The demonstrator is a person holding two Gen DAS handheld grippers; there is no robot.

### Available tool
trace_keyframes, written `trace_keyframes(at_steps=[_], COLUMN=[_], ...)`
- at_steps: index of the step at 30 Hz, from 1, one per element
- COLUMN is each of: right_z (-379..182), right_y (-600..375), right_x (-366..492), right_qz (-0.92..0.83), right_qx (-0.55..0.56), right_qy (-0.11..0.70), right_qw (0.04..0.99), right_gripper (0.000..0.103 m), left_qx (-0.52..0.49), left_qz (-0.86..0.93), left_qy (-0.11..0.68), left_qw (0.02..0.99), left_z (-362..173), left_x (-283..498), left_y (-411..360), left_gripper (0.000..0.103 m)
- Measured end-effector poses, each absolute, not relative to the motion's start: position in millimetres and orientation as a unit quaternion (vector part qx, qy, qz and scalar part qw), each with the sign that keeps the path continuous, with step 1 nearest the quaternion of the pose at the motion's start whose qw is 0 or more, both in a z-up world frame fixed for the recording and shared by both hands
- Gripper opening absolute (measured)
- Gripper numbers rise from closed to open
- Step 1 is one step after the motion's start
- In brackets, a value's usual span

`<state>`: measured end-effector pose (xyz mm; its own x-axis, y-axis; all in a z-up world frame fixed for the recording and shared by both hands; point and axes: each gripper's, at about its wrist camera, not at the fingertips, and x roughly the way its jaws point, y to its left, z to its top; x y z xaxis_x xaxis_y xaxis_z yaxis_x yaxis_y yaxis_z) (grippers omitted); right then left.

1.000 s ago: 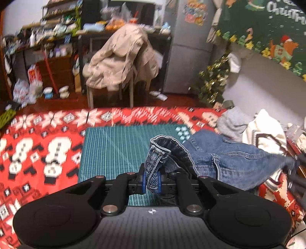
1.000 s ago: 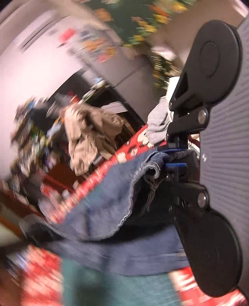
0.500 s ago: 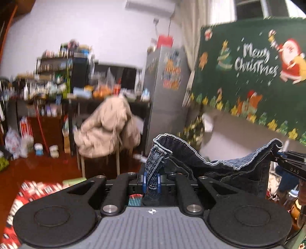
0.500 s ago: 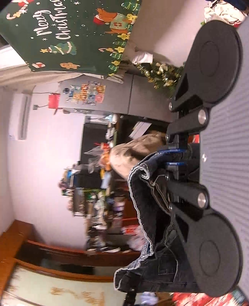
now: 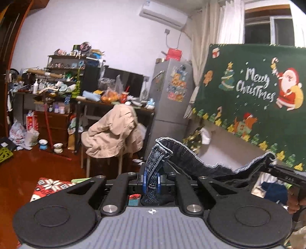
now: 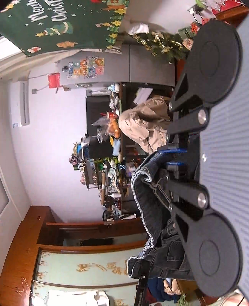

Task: Fold clothes
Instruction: 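Lift the denim shorts off the sweater with both grippers, then lay the denim shorts flat on the green cutting mat with both grippers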

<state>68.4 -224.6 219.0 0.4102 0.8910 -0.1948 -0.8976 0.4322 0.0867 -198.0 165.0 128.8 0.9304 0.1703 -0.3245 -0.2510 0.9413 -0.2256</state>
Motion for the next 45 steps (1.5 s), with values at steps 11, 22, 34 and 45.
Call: trace_keyframes(at_steps=[11,22,34,45], right_z=[94.6,-42.6,-63.8,-65.8], right_y=[-100.0,63.4,45.8,-45.5], right_x=[128.8,233.0,216.5,96.3], right_qz=[0.495,0.421,0.468,0.540], right_qx=[-0.071,-0.118,-0.134,-0.193], right_qy=[0.222,0.279,0.282,0.296], right_qw=[0.837,0.855,0.827,0.764], right_gripper=[0.010,0.012,0.086,0.101], left_qx=[-0.125,-0.153,-0.204,-0.205], left_qz=[0.191,0.234,0.175,0.057], left_qy=[0.235,0.317,0.351,0.387], left_qw=[0.945,0.906,0.897,0.897], left_z=[8.8,-84.6,-97.5,-109.8], left_x=[-93.9,25.4,-38.2,-129.9], left_y=[223.4,297.2,272.8,181.0], left_gripper=[0.009,0.015,0.047,0.043])
